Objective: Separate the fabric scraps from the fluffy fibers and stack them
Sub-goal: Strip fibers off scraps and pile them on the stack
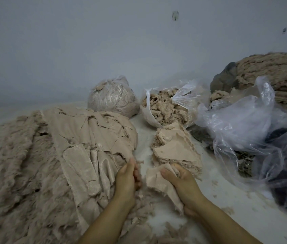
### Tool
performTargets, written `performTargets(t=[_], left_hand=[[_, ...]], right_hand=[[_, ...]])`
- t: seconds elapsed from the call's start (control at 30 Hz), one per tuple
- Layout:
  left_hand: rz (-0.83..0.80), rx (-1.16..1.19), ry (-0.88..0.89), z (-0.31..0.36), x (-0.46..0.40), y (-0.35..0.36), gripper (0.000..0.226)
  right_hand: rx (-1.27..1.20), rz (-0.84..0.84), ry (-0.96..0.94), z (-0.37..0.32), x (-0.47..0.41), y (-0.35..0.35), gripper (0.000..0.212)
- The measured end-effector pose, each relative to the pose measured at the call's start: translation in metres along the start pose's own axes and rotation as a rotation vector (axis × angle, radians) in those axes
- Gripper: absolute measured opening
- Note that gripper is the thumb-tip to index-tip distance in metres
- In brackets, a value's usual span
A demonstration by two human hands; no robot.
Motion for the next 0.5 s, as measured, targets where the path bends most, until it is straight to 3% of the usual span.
performTargets(t=[0.1, 0.27, 0.5], left_hand=[[-0.217, -0.244, -0.073, -0.015, 0.013, 0.03, 0.034], [-0.146, -0.022, -0.022, -0.001, 0.012, 0.022, 0.021], [-0.206, -0.094, -0.105, -0.006, 0.02, 0.026, 0.017]], right_hand=[[0.011, -0.01, 0.023, 0.006, 0.001, 0.004, 0.023], [-0.093, 0.133, -0.022, 0.004, -0.002, -0.006, 0.032], [0.08, 0.293, -0.144, -0.002, -0.003, -0.027, 0.035]])
Point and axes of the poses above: each hand's wrist, its own x-axis away from the middle knuckle, its own y-axis out of the palm, z = x × y, the point moved 9 cm from there along -x, towards the middle knuckle, and after that the axes turned 11 degrees about -y, right-handed, at the moved point
